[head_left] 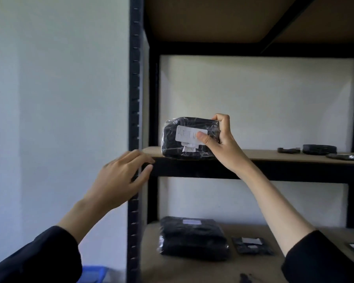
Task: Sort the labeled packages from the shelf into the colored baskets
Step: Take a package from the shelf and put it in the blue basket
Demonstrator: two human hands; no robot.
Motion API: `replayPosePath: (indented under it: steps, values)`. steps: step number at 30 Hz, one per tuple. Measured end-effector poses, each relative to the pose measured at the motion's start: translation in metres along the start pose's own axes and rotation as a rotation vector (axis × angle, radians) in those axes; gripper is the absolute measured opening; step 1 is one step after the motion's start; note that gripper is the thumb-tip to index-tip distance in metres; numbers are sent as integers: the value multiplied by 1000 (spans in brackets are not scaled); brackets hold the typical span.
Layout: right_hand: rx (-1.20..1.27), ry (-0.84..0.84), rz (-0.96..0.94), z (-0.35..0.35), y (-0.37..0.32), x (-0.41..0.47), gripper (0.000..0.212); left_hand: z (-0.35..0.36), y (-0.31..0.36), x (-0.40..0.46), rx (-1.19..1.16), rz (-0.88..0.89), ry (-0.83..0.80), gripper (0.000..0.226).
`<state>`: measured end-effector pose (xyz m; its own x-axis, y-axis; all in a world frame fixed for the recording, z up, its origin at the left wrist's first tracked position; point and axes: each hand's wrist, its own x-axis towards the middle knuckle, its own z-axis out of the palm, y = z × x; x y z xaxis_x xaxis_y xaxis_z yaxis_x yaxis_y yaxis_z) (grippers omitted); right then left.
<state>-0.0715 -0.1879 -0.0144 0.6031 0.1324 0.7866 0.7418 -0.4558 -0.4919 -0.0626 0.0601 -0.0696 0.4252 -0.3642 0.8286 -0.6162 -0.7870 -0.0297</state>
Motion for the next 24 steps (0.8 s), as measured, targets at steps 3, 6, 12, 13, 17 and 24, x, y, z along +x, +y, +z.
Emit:
replayPosePath:
  steps: [3,6,12,13,17,24]
  values:
    - [46,11,-46,61,-31,-14,39,-30,-48,-49,87,-45,6,40]
    - [90,-38,-34,125,-56,-32,45,-54,-92,-101,163,-134,-59,42]
    - [165,-134,19,252,-74,-63,47,-88,-166,-206,275,-330,-217,43]
    - [183,-153,39,271,-74,-68,46,-92,-176,-222,281,-365,-246,37]
    - [217,-218,161,344,-62,-86,52,-98,-211,-275,282,-478,-314,16]
    - [241,-331,421,455,-14,-117,50,-77,-280,-346,273,-554,-371,15]
